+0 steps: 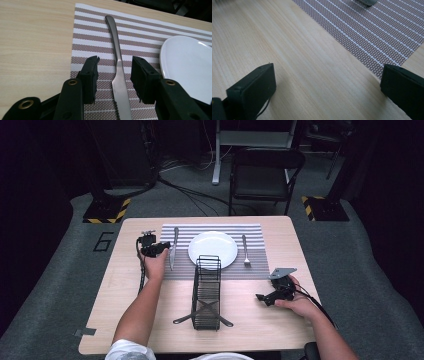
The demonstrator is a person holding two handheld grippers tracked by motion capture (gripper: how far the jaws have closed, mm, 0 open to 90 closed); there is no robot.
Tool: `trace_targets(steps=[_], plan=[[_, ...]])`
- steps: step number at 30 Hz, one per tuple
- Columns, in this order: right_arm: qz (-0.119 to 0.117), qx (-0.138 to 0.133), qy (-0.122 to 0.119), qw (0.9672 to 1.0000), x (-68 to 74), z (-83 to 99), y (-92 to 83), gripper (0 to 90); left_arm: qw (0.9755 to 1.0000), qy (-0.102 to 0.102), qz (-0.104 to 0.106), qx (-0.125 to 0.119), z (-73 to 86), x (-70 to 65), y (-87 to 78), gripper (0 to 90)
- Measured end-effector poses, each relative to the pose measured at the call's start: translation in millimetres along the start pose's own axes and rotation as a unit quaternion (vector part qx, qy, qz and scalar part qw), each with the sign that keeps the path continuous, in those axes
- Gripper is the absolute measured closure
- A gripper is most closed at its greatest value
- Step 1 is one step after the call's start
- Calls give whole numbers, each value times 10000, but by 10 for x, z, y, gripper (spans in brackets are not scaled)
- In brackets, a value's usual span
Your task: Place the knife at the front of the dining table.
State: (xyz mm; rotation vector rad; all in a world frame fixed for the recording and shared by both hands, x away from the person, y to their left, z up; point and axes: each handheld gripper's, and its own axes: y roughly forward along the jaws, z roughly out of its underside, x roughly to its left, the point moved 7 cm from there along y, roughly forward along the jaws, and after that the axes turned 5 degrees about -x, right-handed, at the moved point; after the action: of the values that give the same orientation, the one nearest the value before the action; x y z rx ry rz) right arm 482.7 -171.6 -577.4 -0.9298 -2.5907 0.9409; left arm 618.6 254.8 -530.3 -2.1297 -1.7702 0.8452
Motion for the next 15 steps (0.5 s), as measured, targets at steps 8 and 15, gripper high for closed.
trace_targets(steps=[8,15], plan=[[21,-1,7,10000,2,3,-3,0,9998,144,118,88,41,-37,-183,559],[14,-2,5,10000,1,2,-3,0,9984,233,505,63,-52,-136,-526,511]])
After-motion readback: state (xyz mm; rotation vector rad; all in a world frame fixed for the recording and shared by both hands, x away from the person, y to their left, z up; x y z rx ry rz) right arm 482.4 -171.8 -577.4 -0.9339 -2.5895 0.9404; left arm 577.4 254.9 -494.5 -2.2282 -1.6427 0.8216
